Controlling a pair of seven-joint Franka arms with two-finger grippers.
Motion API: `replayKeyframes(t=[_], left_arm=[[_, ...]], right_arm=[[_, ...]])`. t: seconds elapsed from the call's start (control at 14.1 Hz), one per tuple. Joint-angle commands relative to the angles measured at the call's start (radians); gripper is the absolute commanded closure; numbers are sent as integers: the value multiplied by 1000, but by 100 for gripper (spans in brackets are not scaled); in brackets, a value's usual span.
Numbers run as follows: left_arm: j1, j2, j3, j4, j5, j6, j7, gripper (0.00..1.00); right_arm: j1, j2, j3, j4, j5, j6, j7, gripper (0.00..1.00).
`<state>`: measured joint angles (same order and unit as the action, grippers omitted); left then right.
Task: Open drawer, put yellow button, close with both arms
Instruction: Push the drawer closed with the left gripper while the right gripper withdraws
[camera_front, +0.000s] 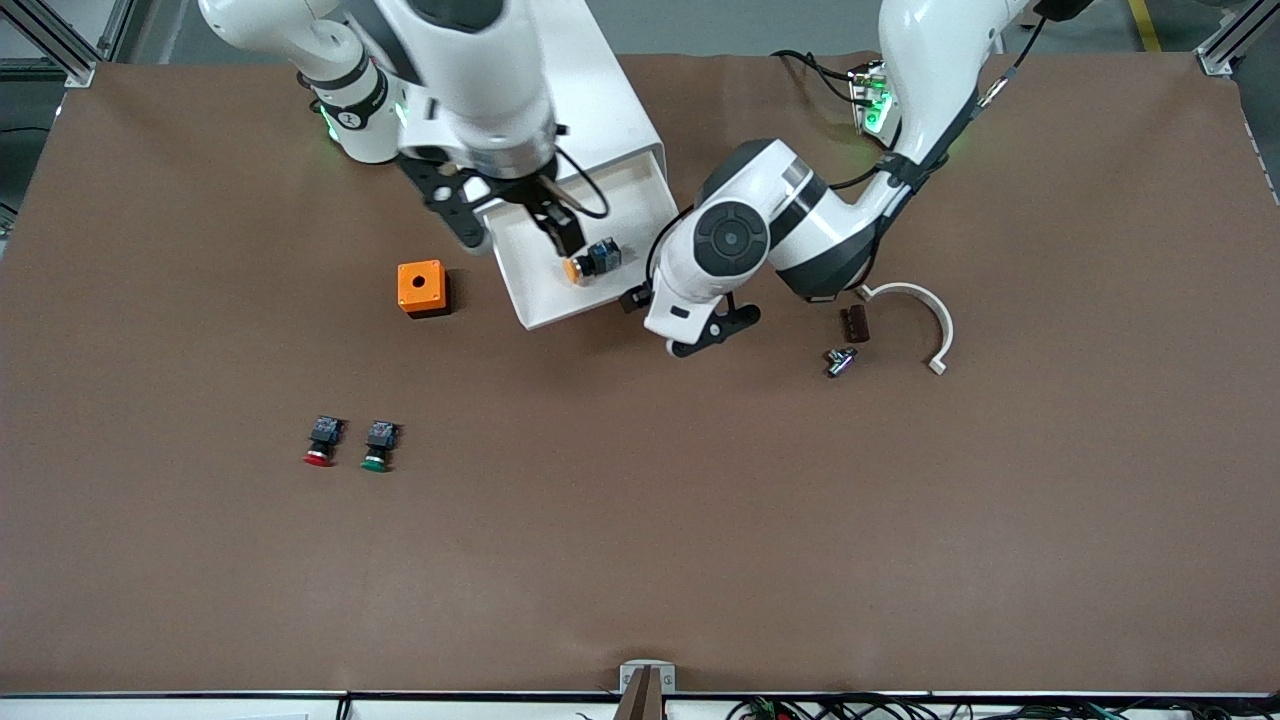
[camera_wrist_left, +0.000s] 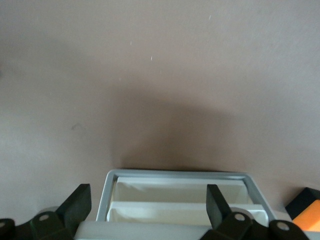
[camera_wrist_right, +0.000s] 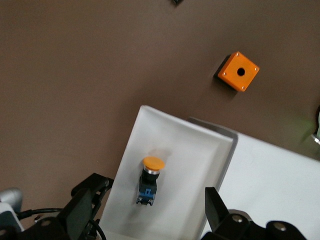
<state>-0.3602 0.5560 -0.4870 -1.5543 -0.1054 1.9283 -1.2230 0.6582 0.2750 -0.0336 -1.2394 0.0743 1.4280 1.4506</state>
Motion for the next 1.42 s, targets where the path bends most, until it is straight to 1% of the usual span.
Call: replayKeyframes(t=[0.0,0.14,0.35,0.5,0.64,0.71,0.78,0.99,1.06,1.21,1.35], left_arm=[[-74,-19,-5,-35,-45,24,-90,0],[-112,-22,-7,-52,-46,24,-127,0],[-151,-22,-13,-66,-46,21,-164,0],[-157,-22,-36,-78,-45,17,-179,0],[-157,-34,-48,-95,-45,6,-181,0],[-158,-41,-53,-107,-45,4,-181,0],[-158,-44,-70,-118,-45,3,-181,0],[-161,-47,-85,-130,-36,-23,-181,0],[-161,-47,-85,-129,-33,-49,-176,0],[-160,-47,-85,-116,-30,-92,-164,0],[-146,-51,-84,-104,5,-100,-161,0]], right_arm=[[-144,-110,12,-2,-13,-69,-264,0],[-263,-140,12,-3,-22,-127,-485,0],[-373,-169,14,-29,-109,-155,-750,0],[-458,-195,14,-58,-116,-155,-940,0],[-526,-217,15,-93,-116,-144,-1070,0],[-551,-230,14,-126,-116,-127,-1111,0],[-575,-262,14,-190,-116,-80,-1160,0],[-626,-408,14,-476,-117,133,-1239,0],[-650,-424,14,-521,-117,162,-1285,0],[-687,-421,14,-531,-116,161,-1410,0],[-695,-418,14,-531,-116,161,-1432,0]])
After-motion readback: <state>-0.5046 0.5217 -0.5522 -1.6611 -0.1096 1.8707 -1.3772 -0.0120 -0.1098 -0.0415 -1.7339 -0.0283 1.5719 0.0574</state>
